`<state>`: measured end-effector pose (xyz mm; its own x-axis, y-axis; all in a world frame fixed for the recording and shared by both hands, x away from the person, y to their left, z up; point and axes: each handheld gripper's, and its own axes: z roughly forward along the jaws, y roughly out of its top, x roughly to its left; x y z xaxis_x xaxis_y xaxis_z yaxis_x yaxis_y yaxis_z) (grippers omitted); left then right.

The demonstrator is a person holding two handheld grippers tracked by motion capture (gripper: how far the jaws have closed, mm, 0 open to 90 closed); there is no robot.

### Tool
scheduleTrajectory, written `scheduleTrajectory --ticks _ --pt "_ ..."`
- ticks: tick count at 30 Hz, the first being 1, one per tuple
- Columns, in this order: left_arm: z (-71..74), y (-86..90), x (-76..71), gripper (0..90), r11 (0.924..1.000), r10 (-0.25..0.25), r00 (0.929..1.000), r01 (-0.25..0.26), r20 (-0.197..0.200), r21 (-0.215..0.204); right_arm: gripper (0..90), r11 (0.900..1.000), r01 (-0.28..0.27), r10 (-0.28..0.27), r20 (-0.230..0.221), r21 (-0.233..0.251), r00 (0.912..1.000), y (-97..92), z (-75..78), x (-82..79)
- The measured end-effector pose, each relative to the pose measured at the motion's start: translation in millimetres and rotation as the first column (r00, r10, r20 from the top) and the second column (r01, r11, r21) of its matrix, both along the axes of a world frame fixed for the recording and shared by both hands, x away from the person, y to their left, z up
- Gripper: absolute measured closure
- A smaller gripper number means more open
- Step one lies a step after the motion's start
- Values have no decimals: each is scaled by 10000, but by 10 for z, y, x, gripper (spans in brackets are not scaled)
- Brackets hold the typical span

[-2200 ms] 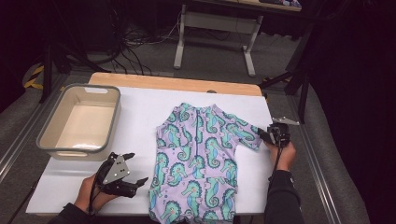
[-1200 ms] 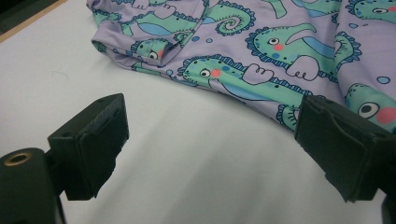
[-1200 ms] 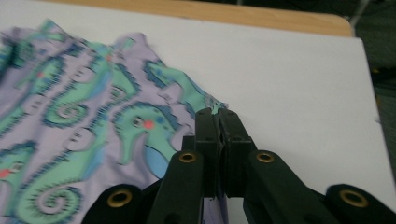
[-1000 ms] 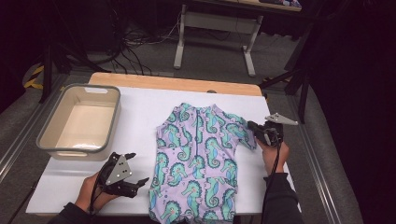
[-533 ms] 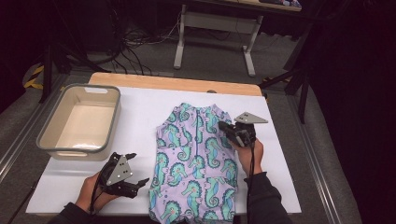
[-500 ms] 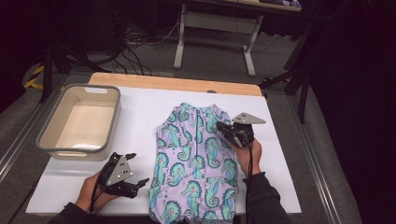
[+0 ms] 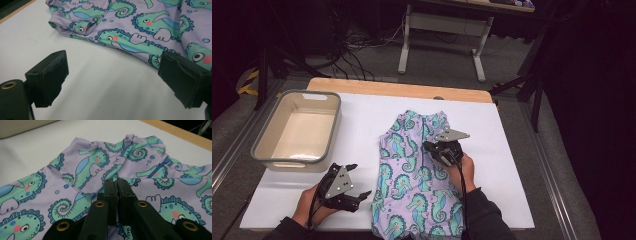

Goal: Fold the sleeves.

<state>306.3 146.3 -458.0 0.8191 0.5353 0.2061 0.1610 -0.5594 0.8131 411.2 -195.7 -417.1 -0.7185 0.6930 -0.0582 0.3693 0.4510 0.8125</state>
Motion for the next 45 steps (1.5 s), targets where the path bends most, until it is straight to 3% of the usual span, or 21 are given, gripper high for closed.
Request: scheduleTrajectory --ticks 2,4,8,12,18,23,32,39,45 --pt "-1 -3 -2 101 10000 -13 10000 13 -3 19 844 9998 -84 83 -37 -203 10000 20 -17 -16" --pt "0 -3 -3 101 10000 -33 10000 33 -11 33 737 9995 -178 176 -107 -265 9998 21 -29 -25" --pt "4 3 -6 101 10000 -19 10000 19 -24 -70 697 9995 -118 117 -4 -295 9999 -59 -19 -61" --pt "5 5 -5 101 10000 -32 10000 32 -37 -92 747 9999 34 -30 287 -111 9996 -244 26 -94" --pt "8 3 -5 102 10000 -34 10000 34 -16 -57 813 9945 299 -257 427 -1009 9988 -404 -73 -129" --pt "5 5 -3 104 10000 -49 10000 49 -13 -85 865 9910 111 -88 180 -1334 9998 -447 -163 -135" --pt "5 6 -7 105 10000 -44 10000 44 55 5 834 9813 -248 198 -278 -1906 9994 -358 -291 -137" --pt "8 1 -5 106 9999 -64 10000 63 56 94 798 9855 -308 319 41 -1667 9995 -294 -249 -140" --pt "-3 -6 8 106 9999 -72 10000 71 48 133 745 9939 -597 626 288 -932 9976 -91 -151 -77"
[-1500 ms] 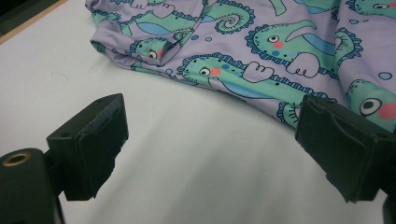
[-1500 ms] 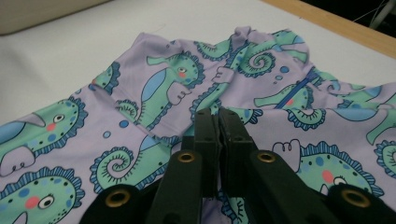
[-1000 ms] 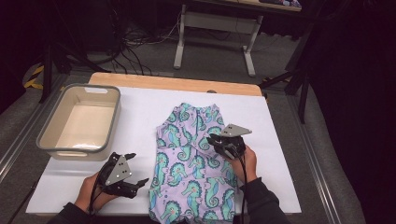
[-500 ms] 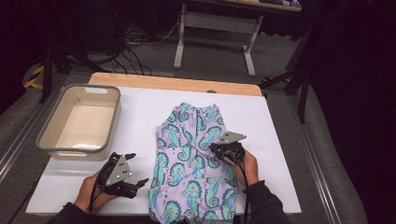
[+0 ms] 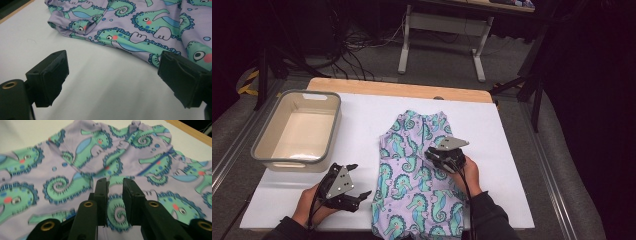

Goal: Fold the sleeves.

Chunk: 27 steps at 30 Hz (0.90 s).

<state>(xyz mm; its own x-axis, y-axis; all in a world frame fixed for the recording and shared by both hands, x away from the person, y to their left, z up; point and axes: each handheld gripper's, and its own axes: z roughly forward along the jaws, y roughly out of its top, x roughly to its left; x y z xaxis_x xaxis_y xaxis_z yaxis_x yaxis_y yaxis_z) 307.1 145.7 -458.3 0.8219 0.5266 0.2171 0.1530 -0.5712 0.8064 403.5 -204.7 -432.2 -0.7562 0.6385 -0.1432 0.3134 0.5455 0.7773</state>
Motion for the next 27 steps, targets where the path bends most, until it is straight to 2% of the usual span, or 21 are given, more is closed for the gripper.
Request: scheduleTrajectory --ticks 3,8,13,16,22,27 --pt "-4 -5 -1 106 10000 -20 10000 20 -33 1 729 9991 -205 215 -275 377 9994 108 -5 76" --pt "-13 0 1 106 10000 -33 9999 32 -139 -54 665 9983 -565 550 -825 -153 9951 387 -41 161" --pt "-14 -5 -7 106 10000 -37 9999 37 -143 -46 649 9984 -373 310 -1372 -434 9901 516 -105 253" --pt "-16 -7 -3 106 10000 -40 9999 40 -147 -41 697 9986 -90 5 -1629 -517 9867 553 -129 324" --pt "-42 -2 16 106 10000 -8 9996 9 -286 29 873 9964 -39 -87 -1495 -842 9887 633 -139 331" --pt "-42 -3 14 106 10000 8 9996 -9 -291 -8 889 9965 3 -97 -1125 -833 9936 628 -43 290"
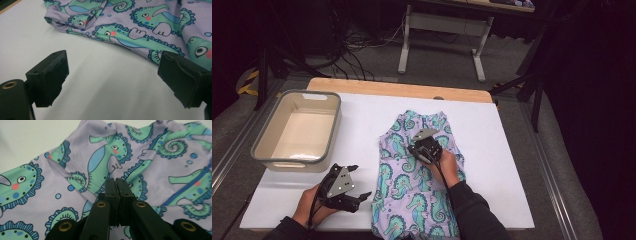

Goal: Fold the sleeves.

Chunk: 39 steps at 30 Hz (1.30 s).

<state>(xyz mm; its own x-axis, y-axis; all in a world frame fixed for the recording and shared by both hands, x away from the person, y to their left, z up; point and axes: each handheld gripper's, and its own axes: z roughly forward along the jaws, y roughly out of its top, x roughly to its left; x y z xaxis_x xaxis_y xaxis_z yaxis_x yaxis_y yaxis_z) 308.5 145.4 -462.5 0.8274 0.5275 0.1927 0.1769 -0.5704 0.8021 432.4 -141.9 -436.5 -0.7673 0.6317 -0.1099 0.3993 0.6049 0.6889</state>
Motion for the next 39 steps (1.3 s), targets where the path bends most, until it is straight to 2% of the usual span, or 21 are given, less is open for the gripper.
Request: scheduleTrajectory --ticks 3,5,9,16,18,20,22,23,26,28,30,32,34,36,39 --pt "0 1 -1 106 10000 5 10000 -5 10 -20 889 9999 69 -71 217 89 9997 -40 80 -24" --pt "3 5 1 106 10000 -23 10000 23 12 16 888 9996 196 -204 379 222 9991 -131 154 -29" --pt "5 4 0 106 10000 -31 10000 30 33 65 888 9977 555 -571 430 390 9974 -282 223 -7" --pt "3 -2 1 106 10000 -15 10000 15 47 -8 879 9918 1223 -1244 596 377 9904 -473 230 71" --pt "5 2 -1 106 10000 -13 10000 13 27 -36 839 9903 1318 -1342 580 434 9893 -507 220 78" --pt "8 7 -1 106 10000 -1 10000 1 62 -38 775 9903 1312 -1345 763 462 9880 -533 227 66" --pt "12 13 -1 106 10000 -15 10000 15 65 4 776 9896 1327 -1367 754 556 9877 -545 232 54" --pt "16 15 -3 106 10000 -29 10000 29 85 24 746 9886 1260 -1332 896 822 9870 -598 260 18" --pt "20 16 -4 106 10000 -21 10000 21 97 12 714 9872 1131 -1262 1169 1128 9851 -678 303 -49" --pt "20 17 -4 109 10000 4 10000 -3 91 -90 702 9831 972 -1189 1377 1551 9833 -771 338 -122" --pt "22 17 -2 110 10000 24 9999 -24 98 -89 680 9809 975 -1235 1511 1686 9808 -836 360 -177" --pt "27 15 -7 110 10000 29 9999 -28 114 -85 652 9784 746 -1086 1725 1928 9790 -924 385 -252" --pt "38 24 -10 111 10000 14 9998 -14 195 -16 635 9777 541 -956 2008 2030 9750 -1005 406 -339" --pt "43 28 -12 111 10000 45 9998 -44 212 -62 602 9768 572 -1042 2245 2065 9689 -1078 433 -420" --pt "51 34 -16 111 10000 60 9996 -58 270 -68 581 9732 350 -922 2459 2274 9649 -1179 456 -535"
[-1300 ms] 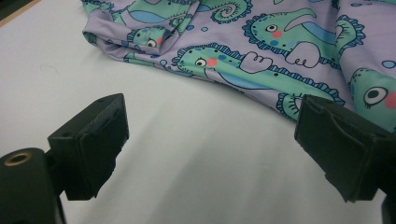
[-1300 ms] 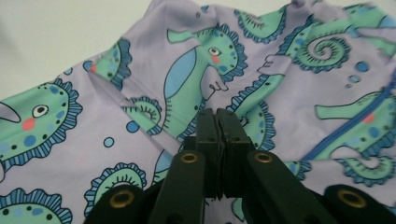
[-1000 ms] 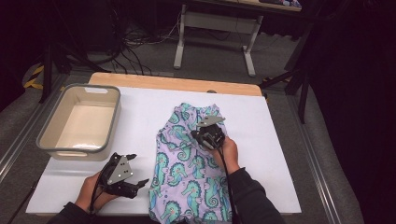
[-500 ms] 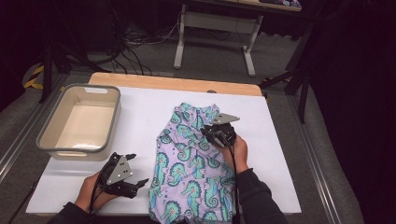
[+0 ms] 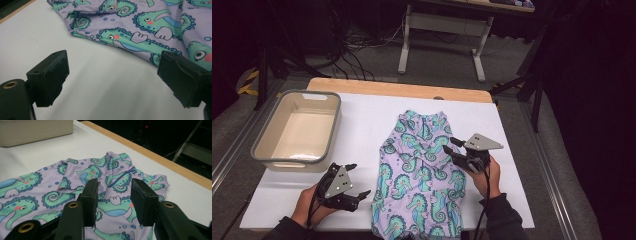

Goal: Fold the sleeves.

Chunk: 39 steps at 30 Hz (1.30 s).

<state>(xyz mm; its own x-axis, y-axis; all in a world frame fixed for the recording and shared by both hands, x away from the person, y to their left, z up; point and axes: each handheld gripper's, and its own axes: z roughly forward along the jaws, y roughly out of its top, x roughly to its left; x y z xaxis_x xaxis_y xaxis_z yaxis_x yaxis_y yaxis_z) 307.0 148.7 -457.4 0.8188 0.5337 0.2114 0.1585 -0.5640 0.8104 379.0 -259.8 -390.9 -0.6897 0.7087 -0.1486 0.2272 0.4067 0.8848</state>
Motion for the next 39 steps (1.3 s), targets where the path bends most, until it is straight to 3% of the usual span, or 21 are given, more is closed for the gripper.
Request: scheduleTrajectory --ticks 5,9,11,13,18,24,27,33,39 --pt "1 2 1 110 10000 48 10000 -48 18 -5 506 9996 -66 73 290 -257 9996 -121 -27 -198" --pt "2 -2 -1 107 9999 101 9999 -101 67 2 414 10000 33 -32 284 -42 9996 -199 -77 -330" --pt "2 -3 -2 108 10000 95 9999 -95 85 5 386 9998 179 -176 357 -90 9992 -231 -114 -391" --pt "0 -2 -3 111 10000 59 9999 -59 84 2 300 9995 276 -268 449 -181 9986 -279 -150 -447" --pt "8 15 -31 111 9999 127 9996 -129 260 81 203 9965 829 -834 507 107 9952 -422 -230 -532" --pt "26 29 -4 108 9998 127 9995 -121 301 -187 149 9929 1182 -1185 536 105 9915 -550 -348 -637" --pt "9 11 21 109 9999 -18 9999 20 119 -131 127 9925 1225 -1224 609 14 9906 -609 -409 -688" --pt "4 7 47 103 9997 -3 10000 3 -6 -229 98 9916 1249 -1260 351 331 9914 -675 -443 -708" --pt "-2 -1 52 91 9998 4 10000 -5 -68 -186 103 9925 1185 -1191 191 285 9927 -676 -466 -707"
